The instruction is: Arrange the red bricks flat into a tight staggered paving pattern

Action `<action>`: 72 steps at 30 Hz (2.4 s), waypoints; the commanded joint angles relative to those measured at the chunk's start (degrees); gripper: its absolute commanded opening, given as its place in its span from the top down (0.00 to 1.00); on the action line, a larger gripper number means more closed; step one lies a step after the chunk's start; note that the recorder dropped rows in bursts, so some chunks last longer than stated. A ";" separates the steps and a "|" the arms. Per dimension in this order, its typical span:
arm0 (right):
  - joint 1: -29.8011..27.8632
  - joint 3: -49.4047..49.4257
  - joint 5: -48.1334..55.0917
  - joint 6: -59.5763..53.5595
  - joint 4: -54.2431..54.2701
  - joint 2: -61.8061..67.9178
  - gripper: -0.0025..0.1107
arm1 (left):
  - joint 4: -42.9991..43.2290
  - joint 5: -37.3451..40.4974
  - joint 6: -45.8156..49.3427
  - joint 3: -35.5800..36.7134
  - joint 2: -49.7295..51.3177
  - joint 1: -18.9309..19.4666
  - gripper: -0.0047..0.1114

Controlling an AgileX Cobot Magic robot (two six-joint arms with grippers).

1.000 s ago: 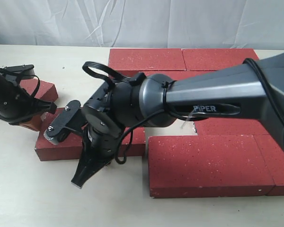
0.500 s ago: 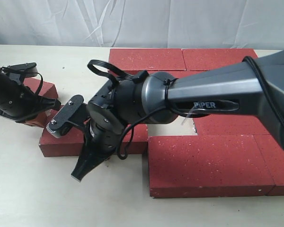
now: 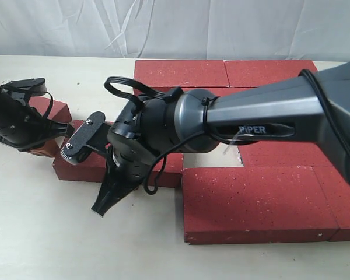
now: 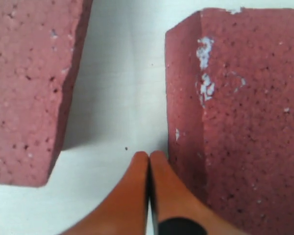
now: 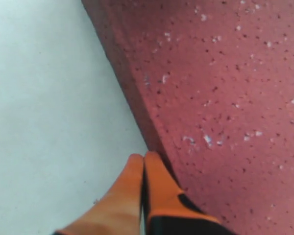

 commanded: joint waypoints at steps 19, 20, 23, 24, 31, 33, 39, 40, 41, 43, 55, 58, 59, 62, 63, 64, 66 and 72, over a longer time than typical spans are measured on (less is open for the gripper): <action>-0.29 -0.19 6.22 0.18 3.50 -2.73 0.98 | -0.87 -1.15 -0.06 -0.14 -0.10 -0.20 0.96; -0.29 -0.19 6.58 0.18 2.41 -2.47 0.98 | -0.87 -1.15 -0.06 -0.14 -0.10 -0.20 0.96; -0.29 -0.19 7.15 0.43 -0.73 -1.29 0.98 | -1.02 -1.15 -0.06 -0.14 -0.10 -0.20 0.96; -0.29 -0.19 7.29 0.61 -1.58 -1.00 0.98 | -1.02 -1.15 -0.06 -0.14 -0.10 -0.20 0.96; -0.29 -0.19 7.74 2.18 -8.02 0.11 0.98 | -1.44 -1.39 -0.06 -0.14 -0.10 -0.20 0.96; -0.29 -0.19 7.98 3.20 -10.87 0.11 0.98 | -1.40 -1.51 -0.06 -0.14 -0.10 -0.20 0.96; -0.29 -0.19 7.97 3.20 -12.64 0.11 0.98 | -3.25 -1.60 0.18 -0.14 -0.10 -0.20 0.96; -0.29 -0.19 7.97 3.20 -12.64 0.11 0.98 | -3.25 -1.60 0.18 -0.14 -0.10 -0.20 0.96; -0.29 -0.19 7.97 3.20 -12.64 0.11 0.98 | -3.25 -1.60 0.18 -0.14 -0.10 -0.20 0.96; -0.29 -0.19 7.97 3.29 -11.94 0.11 0.98 | -3.65 -1.60 0.18 -0.14 -0.10 -0.20 0.96; -0.29 -0.19 7.97 3.04 -0.17 -6.33 0.98 | -6.03 -0.74 0.63 -0.14 -0.10 -0.20 0.96; -0.29 -0.19 8.10 3.04 -0.17 -8.62 0.98 | -6.95 -0.18 1.87 -0.14 -0.10 -0.20 0.96; -0.29 -0.19 8.10 3.04 -0.17 -9.31 0.98 | -7.49 0.11 1.98 -0.14 -0.10 -0.20 0.96; -0.29 -0.19 8.12 3.16 -0.17 -10.97 0.98 | -10.37 1.24 4.82 -0.14 -0.10 -0.20 0.96; -0.29 -0.19 8.12 3.16 -0.17 -11.42 0.98 | -11.45 1.61 5.88 -0.14 -0.10 -0.20 0.96; -0.29 -0.19 8.24 3.16 -0.17 -11.81 0.98 | -12.16 1.80 6.55 -0.14 -0.10 -0.20 0.96; -0.29 -0.19 8.79 3.27 -0.17 -12.13 0.98 | -12.85 2.48 6.77 -0.14 -0.10 -0.20 0.96; -0.29 -0.19 10.60 3.40 -0.17 -12.13 0.98 | -12.98 3.14 6.89 -0.14 -0.10 -0.63 0.96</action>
